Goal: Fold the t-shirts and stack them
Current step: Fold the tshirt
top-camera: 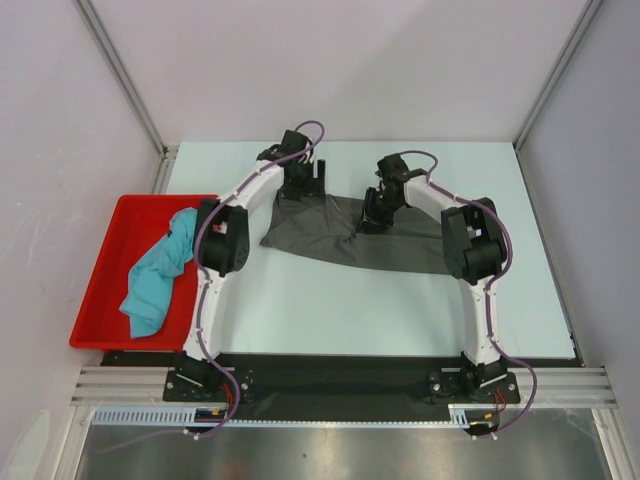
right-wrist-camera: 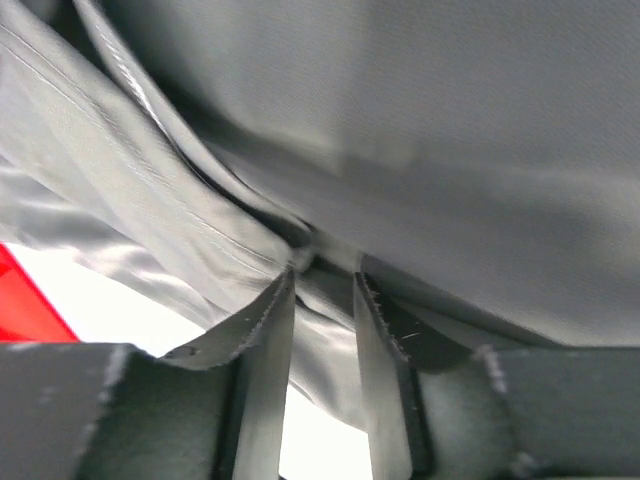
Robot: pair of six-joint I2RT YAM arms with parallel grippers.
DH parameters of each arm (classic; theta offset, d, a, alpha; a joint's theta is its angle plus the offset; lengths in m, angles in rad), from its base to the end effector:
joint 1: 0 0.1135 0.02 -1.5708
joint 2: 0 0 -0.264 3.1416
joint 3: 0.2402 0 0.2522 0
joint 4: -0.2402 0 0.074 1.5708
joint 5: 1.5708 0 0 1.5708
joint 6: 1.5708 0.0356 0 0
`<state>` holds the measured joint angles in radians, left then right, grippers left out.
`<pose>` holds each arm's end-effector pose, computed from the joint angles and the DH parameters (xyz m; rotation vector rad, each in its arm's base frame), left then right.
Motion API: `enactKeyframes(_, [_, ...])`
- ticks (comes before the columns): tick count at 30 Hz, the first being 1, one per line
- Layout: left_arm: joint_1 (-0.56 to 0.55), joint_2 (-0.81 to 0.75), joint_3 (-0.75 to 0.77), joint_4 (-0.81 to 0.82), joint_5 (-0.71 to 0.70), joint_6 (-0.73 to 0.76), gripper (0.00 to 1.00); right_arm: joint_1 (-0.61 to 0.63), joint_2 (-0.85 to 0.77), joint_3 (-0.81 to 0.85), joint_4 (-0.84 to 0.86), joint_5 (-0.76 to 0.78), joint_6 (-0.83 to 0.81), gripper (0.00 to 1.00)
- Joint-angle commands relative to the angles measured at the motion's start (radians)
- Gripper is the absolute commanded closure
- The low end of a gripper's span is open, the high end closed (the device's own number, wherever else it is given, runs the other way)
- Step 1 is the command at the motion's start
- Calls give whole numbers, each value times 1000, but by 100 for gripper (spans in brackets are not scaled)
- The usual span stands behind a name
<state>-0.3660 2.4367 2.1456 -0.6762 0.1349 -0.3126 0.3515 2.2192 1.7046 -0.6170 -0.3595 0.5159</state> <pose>0.4978 -0.1959 0.1818 0.1233 2.5805 -0.4321 0.4349 0.1728 0.1584 0.1169 2.8040 0.7254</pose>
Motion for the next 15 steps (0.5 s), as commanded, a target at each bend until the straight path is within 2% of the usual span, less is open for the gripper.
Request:
enactKeyframes(1, [9,-206,-74,-26,-96,30,17,9,-104,21,-84,40,-76,63])
enactKeyframes(3, [15,-269,-198,-8,-115,30,20,21,-142,17,-104,71,-114,55])
enactKeyframes(5, [32,-361,-286,13,-115,15,28,38,-176,10,-125,91,-128,54])
enactKeyframes(6, [42,-390,-365,20,-109,7,37,40,-190,3,-130,93,-128,54])
enactKeyframes(9, [52,-445,-481,23,-80,-23,52,38,-240,-57,-115,71,-114,55])
enactKeyframes(15, [73,-429,-547,50,-89,-83,71,-6,-326,-197,-81,56,-109,56])
